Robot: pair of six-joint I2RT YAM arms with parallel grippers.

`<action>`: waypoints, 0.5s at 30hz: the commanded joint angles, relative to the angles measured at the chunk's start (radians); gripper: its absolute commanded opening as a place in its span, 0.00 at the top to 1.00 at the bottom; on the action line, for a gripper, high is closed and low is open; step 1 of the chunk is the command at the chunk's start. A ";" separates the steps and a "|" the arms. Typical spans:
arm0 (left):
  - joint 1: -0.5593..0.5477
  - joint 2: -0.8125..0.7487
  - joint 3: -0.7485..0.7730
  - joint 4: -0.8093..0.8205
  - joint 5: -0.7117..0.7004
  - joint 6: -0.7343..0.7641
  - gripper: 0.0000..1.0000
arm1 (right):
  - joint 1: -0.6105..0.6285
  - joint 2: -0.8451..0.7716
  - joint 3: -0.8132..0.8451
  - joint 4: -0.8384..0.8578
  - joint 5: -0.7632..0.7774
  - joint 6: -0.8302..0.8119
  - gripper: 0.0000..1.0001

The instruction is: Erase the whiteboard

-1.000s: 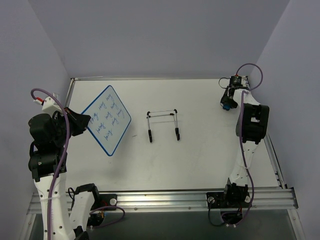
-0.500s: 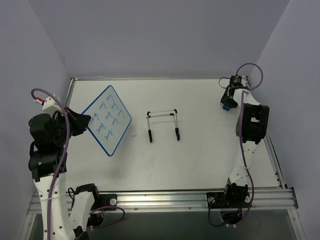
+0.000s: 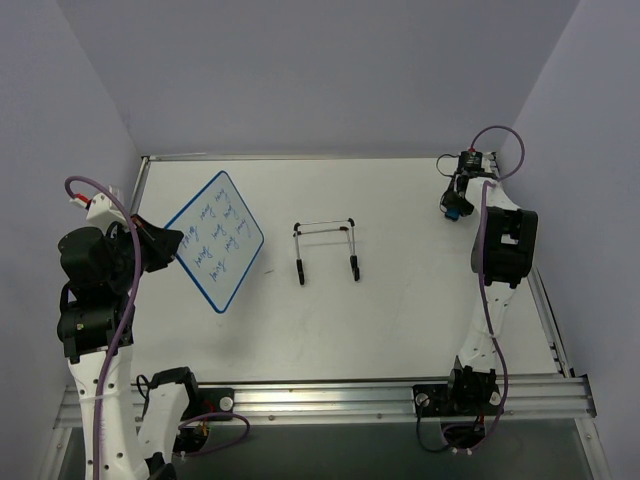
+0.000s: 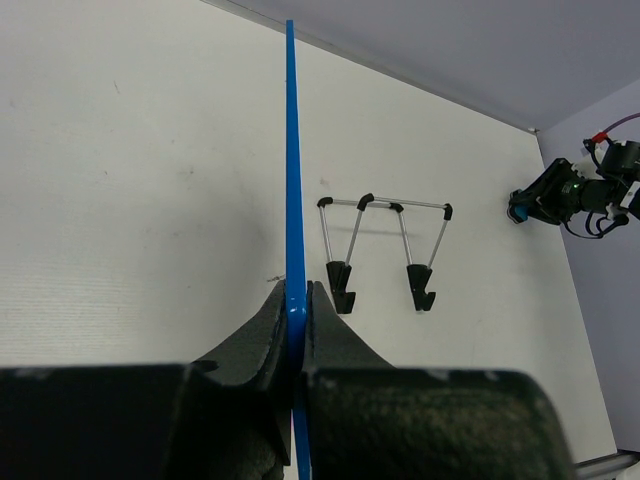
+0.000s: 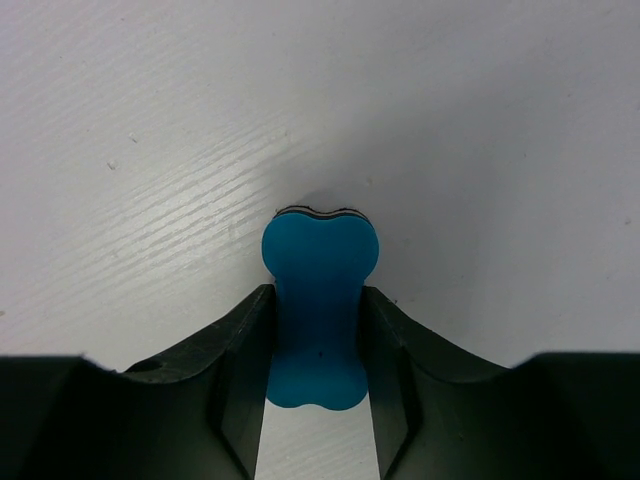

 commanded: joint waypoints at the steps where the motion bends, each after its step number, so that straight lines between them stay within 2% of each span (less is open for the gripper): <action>1: -0.008 -0.023 0.032 0.105 0.030 -0.003 0.98 | 0.009 -0.021 0.017 -0.025 0.031 -0.012 0.67; 10: -0.011 -0.023 0.025 0.109 0.034 -0.003 0.98 | 0.022 -0.065 0.017 -0.031 0.048 -0.016 0.85; 15: -0.011 -0.023 0.022 0.118 0.051 -0.003 0.98 | 0.051 -0.133 0.001 -0.032 0.059 -0.020 0.86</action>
